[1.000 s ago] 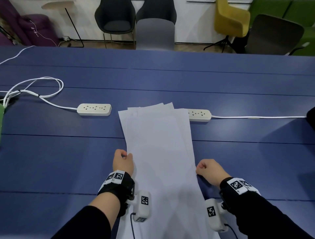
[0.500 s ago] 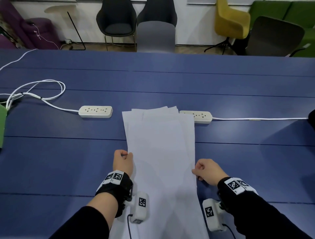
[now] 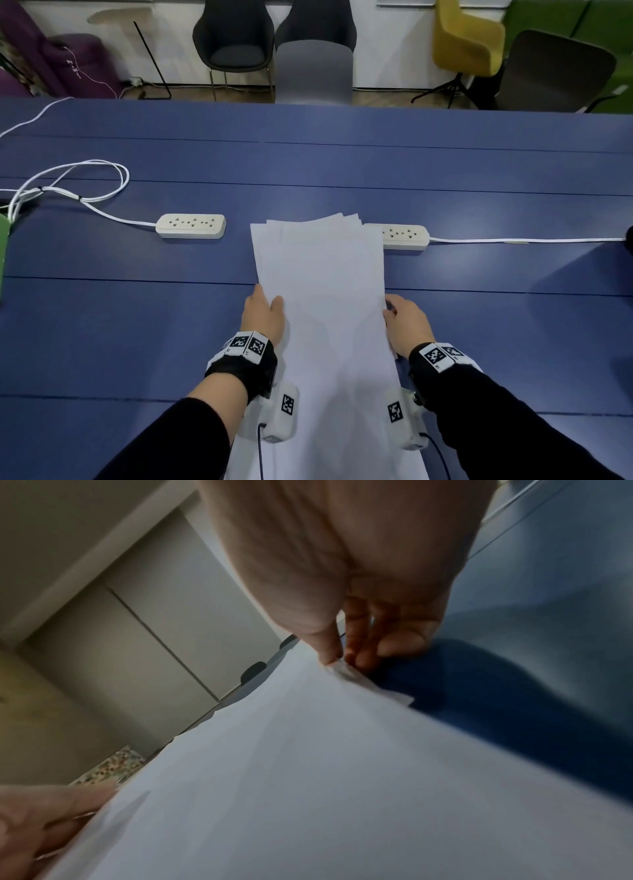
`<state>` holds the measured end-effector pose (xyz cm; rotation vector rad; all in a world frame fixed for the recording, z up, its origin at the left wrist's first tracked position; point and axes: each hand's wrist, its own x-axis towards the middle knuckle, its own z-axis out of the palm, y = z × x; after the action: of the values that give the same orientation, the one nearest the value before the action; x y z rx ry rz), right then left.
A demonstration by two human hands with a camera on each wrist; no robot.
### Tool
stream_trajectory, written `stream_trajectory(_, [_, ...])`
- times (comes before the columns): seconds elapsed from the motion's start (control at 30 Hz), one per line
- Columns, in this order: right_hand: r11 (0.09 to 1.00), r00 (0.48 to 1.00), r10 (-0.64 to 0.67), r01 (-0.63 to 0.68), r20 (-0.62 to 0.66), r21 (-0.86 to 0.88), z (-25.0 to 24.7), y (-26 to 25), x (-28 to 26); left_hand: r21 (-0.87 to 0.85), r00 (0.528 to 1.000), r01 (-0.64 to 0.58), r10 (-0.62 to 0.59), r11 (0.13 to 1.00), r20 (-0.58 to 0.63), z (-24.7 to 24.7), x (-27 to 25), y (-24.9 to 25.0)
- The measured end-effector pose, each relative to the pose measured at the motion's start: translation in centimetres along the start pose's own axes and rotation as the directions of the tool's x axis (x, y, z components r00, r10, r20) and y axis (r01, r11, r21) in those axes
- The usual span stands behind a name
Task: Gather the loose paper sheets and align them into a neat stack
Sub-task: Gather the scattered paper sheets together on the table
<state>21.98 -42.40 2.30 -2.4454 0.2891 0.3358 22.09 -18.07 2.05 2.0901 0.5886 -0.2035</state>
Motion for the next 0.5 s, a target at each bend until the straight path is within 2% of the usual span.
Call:
stream_trajectory(0.07, [0.998, 0.998, -0.045, 0.046, 0.032, -0.036, 0.1, 0.0, 0.3, -0.024, 0.999, -0.025, 0.027, 0.999, 0.045, -0.1, 0.4, 0.2])
stream_trajectory(0.17, [0.996, 0.995, -0.09, 0.09, 0.048, 0.002, -0.5, 0.2, 0.6, -0.068, 0.997, -0.038, 0.042, 0.997, 0.068, -0.6, 0.9, 0.2])
stream_trajectory(0.27, [1.0, 0.999, -0.011, 0.01, 0.032, 0.02, -0.8, -0.2, 0.7, -0.141, 0.991, -0.012, 0.03, 0.99, 0.127, -1.0, 0.8, 0.2])
stream_trajectory(0.33, [1.0, 0.997, 0.016, -0.015, 0.074, -0.018, -0.5, -0.8, 0.5, -0.195, 0.986, 0.007, 0.026, 0.981, 0.164, -1.2, 0.3, 0.2])
stream_trajectory(0.5, [0.992, 0.982, 0.115, -0.12, 0.149, 0.026, -1.1, 0.4, -1.6, -0.252, 0.996, 0.066, -0.048, 0.966, 0.079, -2.8, -1.7, -1.8])
